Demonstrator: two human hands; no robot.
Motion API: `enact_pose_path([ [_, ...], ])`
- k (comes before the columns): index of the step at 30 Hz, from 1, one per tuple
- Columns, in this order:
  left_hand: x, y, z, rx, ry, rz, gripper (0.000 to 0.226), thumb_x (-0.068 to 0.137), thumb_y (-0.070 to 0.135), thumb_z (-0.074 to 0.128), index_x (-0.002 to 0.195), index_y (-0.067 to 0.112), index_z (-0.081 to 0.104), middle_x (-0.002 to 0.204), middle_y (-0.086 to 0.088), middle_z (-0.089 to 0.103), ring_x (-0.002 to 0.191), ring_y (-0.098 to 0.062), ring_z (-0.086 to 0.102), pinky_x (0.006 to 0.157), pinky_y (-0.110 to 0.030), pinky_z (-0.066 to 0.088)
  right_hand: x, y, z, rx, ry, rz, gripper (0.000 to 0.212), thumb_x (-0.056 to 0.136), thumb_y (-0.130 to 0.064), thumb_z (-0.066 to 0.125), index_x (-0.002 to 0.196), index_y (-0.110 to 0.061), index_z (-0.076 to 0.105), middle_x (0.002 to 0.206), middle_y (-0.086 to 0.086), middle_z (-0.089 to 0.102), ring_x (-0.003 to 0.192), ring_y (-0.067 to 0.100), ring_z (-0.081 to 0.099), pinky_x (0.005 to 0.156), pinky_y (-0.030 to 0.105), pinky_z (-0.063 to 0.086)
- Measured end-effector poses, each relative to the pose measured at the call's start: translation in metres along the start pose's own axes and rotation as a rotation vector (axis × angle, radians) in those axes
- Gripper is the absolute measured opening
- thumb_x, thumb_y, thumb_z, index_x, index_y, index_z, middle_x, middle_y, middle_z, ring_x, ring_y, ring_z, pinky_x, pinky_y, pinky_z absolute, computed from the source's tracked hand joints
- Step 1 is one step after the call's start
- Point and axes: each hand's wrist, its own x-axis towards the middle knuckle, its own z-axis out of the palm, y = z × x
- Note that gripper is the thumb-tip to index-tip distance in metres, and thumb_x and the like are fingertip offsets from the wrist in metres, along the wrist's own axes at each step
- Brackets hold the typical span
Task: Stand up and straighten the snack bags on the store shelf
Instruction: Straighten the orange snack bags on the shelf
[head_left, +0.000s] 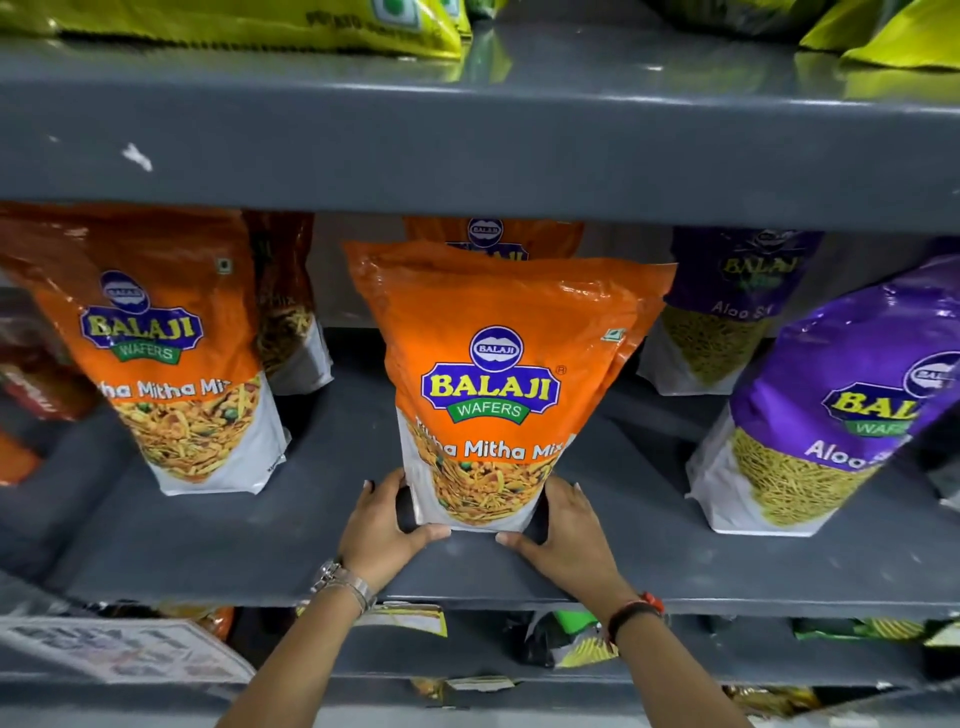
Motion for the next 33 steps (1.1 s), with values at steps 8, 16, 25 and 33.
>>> enact_pose_path([
  [8,0.002,-0.003,0.001,0.013,-0.014,0.027,0.071,0.065,0.035,0.075,0.124,0.019,0.039,0.134,-0.006,0.050,0.136,-0.035,0.022,0.101,-0.048,0.037,-0.001,0.000,0.000,-0.003,0.010,0.024,0.062,0.065,-0.044,0.073,0.115,-0.022,0.044,0.121,0.001,0.060,0.114,0.022,0.051,0.111,0.037,0.022],
  [16,-0.009,0.002,-0.004,-0.069,-0.054,0.111,0.074,0.076,0.026,0.066,0.136,0.021,0.023,0.145,-0.002,0.036,0.136,-0.027,0.026,0.113,-0.041,0.018,-0.013,-0.008,-0.010,0.247,0.119,0.126,0.102,0.054,-0.042,0.083,0.137,-0.022,0.026,0.145,0.003,0.037,0.134,0.018,0.031,0.110,0.035,0.028],
  [25,-0.037,-0.025,-0.070,-0.103,0.588,0.261,0.066,0.080,0.037,0.059,0.132,0.004,0.034,0.138,-0.009,0.038,0.130,-0.026,0.034,0.108,-0.034,0.030,-0.029,-0.083,-0.007,0.145,0.516,-0.364,0.055,0.081,-0.042,0.053,0.128,-0.019,0.037,0.127,-0.007,0.042,0.122,0.011,0.035,0.108,0.013,0.019],
  [33,-0.020,-0.109,-0.152,0.054,0.497,0.085,0.119,0.059,0.085,0.030,0.134,-0.008,0.018,0.144,-0.031,0.021,0.135,-0.040,0.018,0.111,-0.053,0.020,0.020,-0.162,0.103,0.102,0.037,-0.412,0.054,0.086,-0.031,0.055,0.135,-0.016,0.036,0.142,0.001,0.042,0.133,0.010,0.029,0.112,0.028,0.026],
])
